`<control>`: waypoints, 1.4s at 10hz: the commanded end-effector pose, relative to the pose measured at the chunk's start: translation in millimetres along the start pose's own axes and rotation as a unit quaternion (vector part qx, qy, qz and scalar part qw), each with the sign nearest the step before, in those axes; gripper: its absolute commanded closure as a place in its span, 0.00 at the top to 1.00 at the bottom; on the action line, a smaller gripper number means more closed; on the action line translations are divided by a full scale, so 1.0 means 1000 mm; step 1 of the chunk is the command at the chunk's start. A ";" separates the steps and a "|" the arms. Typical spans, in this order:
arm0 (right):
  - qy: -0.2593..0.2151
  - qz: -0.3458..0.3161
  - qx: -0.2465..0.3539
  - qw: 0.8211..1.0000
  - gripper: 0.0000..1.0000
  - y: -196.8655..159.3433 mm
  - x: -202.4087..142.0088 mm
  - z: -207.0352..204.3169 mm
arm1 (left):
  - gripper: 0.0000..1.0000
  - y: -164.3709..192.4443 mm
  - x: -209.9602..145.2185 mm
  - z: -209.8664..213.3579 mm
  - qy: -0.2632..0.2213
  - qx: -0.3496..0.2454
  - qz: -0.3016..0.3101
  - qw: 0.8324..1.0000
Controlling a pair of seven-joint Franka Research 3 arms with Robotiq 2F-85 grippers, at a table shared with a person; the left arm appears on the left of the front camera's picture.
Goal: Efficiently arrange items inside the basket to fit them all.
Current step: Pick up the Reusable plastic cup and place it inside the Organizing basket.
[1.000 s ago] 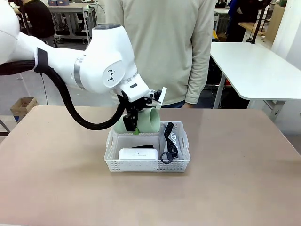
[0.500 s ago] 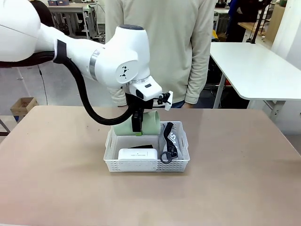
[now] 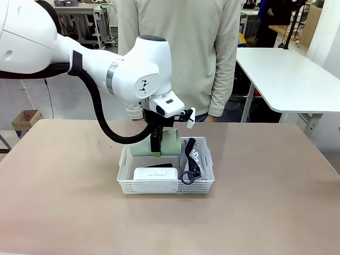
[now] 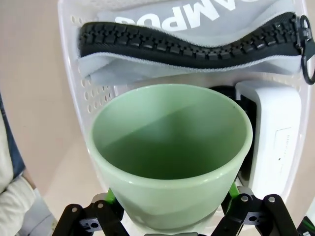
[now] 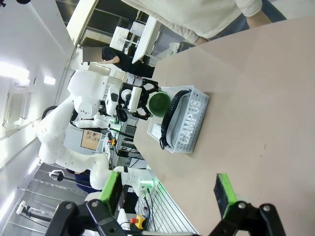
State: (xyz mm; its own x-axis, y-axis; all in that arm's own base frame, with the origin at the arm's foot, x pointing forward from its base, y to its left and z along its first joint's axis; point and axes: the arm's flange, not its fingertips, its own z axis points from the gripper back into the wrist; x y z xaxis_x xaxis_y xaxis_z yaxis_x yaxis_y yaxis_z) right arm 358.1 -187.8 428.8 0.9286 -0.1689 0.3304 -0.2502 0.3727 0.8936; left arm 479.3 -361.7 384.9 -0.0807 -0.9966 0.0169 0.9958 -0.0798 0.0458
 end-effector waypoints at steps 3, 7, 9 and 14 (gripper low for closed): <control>-0.001 0.006 0.006 1.000 1.00 0.001 0.001 0.002 | 0.00 0.005 0.003 -0.015 0.031 -0.004 0.006 0.999; -0.001 0.006 0.006 1.000 1.00 0.001 0.001 0.002 | 0.00 0.008 0.007 -0.027 0.034 -0.005 0.001 0.999; -0.001 0.006 0.006 1.000 1.00 0.001 0.001 0.002 | 0.00 0.008 0.007 -0.028 0.038 -0.008 0.001 0.999; -0.001 0.006 0.006 1.000 1.00 0.001 0.001 0.002 | 1.00 0.006 0.008 -0.026 0.028 -0.018 -0.002 0.999</control>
State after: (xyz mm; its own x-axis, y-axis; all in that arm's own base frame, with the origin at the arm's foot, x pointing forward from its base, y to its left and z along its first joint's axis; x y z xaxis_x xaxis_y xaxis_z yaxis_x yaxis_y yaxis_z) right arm 358.1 -187.8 428.8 0.9286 -0.1689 0.3304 -0.2502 0.3727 0.8936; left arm 485.8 -368.4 356.4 -0.0974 -0.9945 -0.0378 0.9950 -0.0981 0.0182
